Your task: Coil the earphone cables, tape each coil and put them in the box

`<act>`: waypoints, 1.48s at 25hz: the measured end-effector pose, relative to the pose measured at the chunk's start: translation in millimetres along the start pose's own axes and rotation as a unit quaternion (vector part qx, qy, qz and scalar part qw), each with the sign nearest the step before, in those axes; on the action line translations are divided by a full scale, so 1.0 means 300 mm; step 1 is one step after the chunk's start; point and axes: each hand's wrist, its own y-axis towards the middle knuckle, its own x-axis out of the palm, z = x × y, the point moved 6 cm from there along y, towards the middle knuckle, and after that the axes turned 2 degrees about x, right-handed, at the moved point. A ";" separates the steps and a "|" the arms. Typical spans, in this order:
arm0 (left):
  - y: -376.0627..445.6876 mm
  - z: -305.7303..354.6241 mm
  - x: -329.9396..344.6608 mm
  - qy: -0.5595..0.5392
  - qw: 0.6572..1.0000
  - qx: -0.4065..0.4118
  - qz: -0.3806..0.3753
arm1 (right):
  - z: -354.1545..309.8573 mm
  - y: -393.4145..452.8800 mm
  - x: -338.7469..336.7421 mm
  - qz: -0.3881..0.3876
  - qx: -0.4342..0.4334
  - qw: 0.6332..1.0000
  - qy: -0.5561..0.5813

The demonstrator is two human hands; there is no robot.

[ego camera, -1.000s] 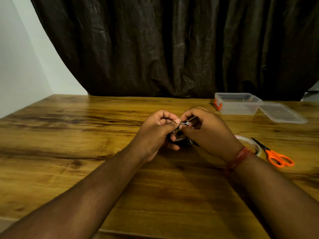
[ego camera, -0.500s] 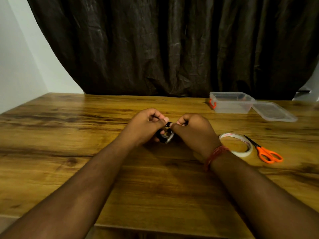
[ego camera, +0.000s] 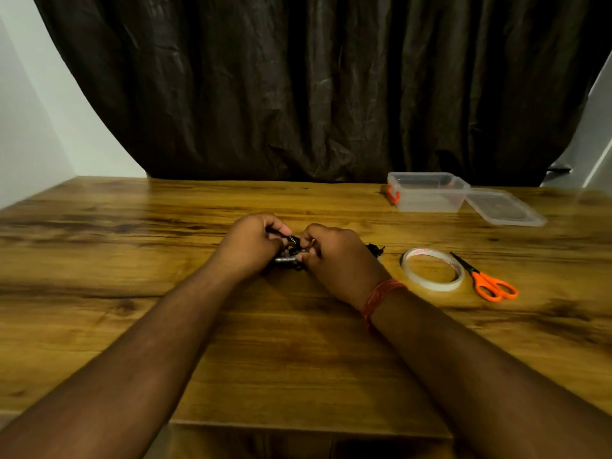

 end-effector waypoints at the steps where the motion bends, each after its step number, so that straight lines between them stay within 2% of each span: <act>1: 0.001 -0.002 0.005 -0.006 1.000 -0.002 0.002 | 0.004 0.001 0.001 -0.005 0.004 1.000 -0.004; 6: 0.006 -0.007 0.010 0.021 1.000 0.012 0.005 | 0.014 0.008 0.000 -0.002 0.009 0.999 -0.038; 14: 0.028 -0.023 0.017 0.009 1.000 0.015 0.011 | 0.007 0.006 0.006 -0.003 -0.038 0.994 -0.098; 19: 0.025 -0.020 0.011 0.064 0.994 0.077 0.041 | 0.015 0.009 -0.033 0.024 -0.043 0.993 -0.112; 22: 0.005 0.013 -0.014 0.162 0.971 0.142 0.100 | 0.009 0.004 -0.072 0.056 -0.044 0.983 -0.172; 25: -0.029 0.053 -0.003 0.302 0.924 0.207 0.111 | 0.016 -0.018 -0.102 0.059 -0.016 0.973 -0.222; 28: -0.057 0.055 -0.013 0.391 0.897 0.189 0.082 | 0.050 -0.053 -0.131 0.042 0.014 0.968 -0.246; 32: -0.121 0.083 -0.052 0.445 0.876 0.170 0.072 | 0.118 -0.101 -0.209 0.023 0.071 0.956 -0.283; 37: -0.225 0.176 -0.075 0.460 0.870 0.158 0.078 | 0.069 -0.150 -0.279 0.025 0.093 0.947 -0.305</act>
